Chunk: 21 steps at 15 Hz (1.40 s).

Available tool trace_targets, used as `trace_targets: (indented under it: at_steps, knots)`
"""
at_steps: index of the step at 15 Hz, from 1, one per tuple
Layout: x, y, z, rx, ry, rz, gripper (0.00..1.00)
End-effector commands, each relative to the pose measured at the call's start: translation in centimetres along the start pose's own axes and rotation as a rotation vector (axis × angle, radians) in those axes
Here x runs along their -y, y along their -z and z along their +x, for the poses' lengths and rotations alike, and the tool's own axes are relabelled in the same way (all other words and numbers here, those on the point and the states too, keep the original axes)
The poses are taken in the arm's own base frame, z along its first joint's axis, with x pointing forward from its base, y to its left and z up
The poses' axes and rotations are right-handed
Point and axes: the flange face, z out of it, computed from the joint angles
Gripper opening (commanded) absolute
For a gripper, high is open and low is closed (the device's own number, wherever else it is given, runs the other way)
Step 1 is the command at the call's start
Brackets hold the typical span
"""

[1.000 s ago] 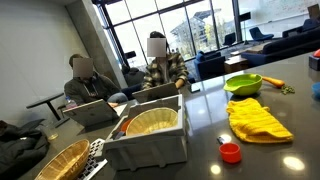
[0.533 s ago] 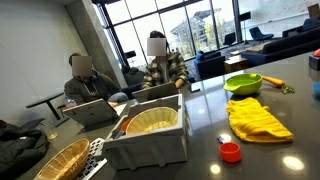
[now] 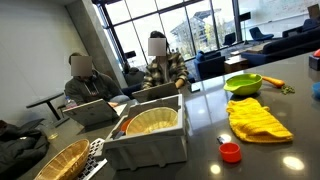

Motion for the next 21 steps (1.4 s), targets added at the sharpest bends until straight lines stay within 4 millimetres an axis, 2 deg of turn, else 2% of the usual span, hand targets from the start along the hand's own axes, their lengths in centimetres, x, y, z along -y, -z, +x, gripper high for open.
trace_targets:
  at_steps: [1, 4, 6, 7, 10, 13, 14, 15, 16, 18, 19, 21]
  knots:
    - [1.4, 4.9, 5.0, -0.106, 0.107, -0.076, 1.00]
    - [3.9, 7.3, 11.0, -0.175, 0.238, -0.169, 1.00]
    - [5.2, 7.4, 15.0, -0.221, 0.287, -0.261, 1.00]
    - [5.7, 6.6, 17.1, -0.211, 0.320, -0.288, 1.00]
    - [6.6, 2.2, 21.8, -0.077, 0.401, -0.356, 1.00]
    - [7.1, -3.4, 25.6, 0.100, 0.473, -0.394, 1.00]
    - [7.4, -5.4, 26.7, 0.156, 0.483, -0.433, 0.94]
    - [7.7, -7.4, 27.3, 0.215, 0.504, -0.458, 0.92]
    - [8.0, -9.2, 27.8, 0.274, 0.525, -0.478, 0.95]
    - [9.1, -11.6, 28.0, 0.397, 0.584, -0.469, 0.98]
    - [9.5, -12.3, 28.1, 0.422, 0.596, -0.446, 1.00]
    - [8.9, -12.5, 28.1, 0.410, 0.606, -0.388, 1.00]
